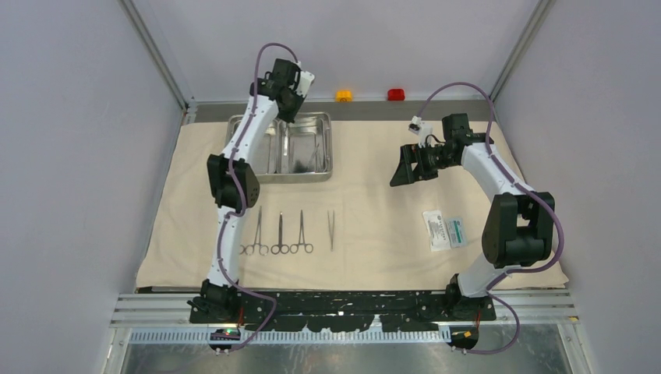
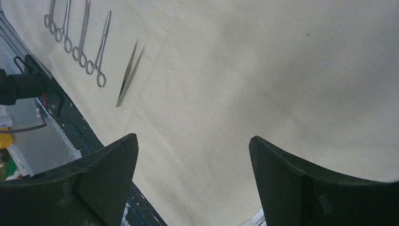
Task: Open and lay out the surgical kit
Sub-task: Pick up the medical item from the container, then adjust the medical item.
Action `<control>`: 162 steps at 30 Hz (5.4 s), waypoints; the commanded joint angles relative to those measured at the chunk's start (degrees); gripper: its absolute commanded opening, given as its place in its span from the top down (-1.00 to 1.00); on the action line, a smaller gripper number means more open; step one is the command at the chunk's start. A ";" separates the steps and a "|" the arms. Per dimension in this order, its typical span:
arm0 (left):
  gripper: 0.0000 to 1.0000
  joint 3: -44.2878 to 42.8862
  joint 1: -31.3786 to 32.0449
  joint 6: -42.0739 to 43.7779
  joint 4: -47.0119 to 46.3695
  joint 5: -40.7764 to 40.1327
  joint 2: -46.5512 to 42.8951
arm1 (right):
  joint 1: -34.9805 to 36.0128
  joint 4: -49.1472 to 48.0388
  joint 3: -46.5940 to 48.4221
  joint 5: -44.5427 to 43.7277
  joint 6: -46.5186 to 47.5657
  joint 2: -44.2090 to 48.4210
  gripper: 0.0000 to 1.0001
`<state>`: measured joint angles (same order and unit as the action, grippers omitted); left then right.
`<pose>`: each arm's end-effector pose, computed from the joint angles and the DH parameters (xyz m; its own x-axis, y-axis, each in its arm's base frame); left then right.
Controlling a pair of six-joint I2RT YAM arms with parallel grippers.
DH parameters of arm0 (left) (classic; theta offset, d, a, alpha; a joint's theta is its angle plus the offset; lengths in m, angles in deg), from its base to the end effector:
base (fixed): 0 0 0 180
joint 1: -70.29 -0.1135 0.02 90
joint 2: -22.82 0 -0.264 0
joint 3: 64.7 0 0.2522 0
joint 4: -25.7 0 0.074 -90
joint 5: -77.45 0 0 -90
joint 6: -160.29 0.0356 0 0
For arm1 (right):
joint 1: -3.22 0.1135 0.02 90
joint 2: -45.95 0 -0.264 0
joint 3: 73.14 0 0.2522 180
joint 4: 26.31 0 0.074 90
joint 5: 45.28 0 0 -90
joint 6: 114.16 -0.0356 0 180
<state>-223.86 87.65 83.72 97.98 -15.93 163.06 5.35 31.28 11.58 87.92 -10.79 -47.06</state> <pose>0.5035 -0.1552 0.2762 -0.6835 0.4566 -0.5695 0.4349 0.8813 0.1846 0.3231 0.0364 0.2495 -0.8164 -0.1990 -0.5420 -0.5092 0.6908 0.5134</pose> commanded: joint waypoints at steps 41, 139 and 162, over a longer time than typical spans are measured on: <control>1.00 95.35 10.23 -50.93 -112.80 55.09 -34.26 | 10.59 -16.43 -6.71 8.30 -8.96 9.52 -0.83; 0.77 105.24 8.56 -55.68 -132.89 59.48 -19.73 | 10.57 -10.00 -4.51 7.25 -3.08 7.32 -0.83; 1.00 103.17 8.65 -64.36 -139.63 62.48 -20.85 | 10.59 -10.87 -4.78 8.23 -4.17 6.79 -0.83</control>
<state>-119.47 96.46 23.48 -32.96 44.59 143.54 15.97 21.80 4.82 94.54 -15.01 -39.96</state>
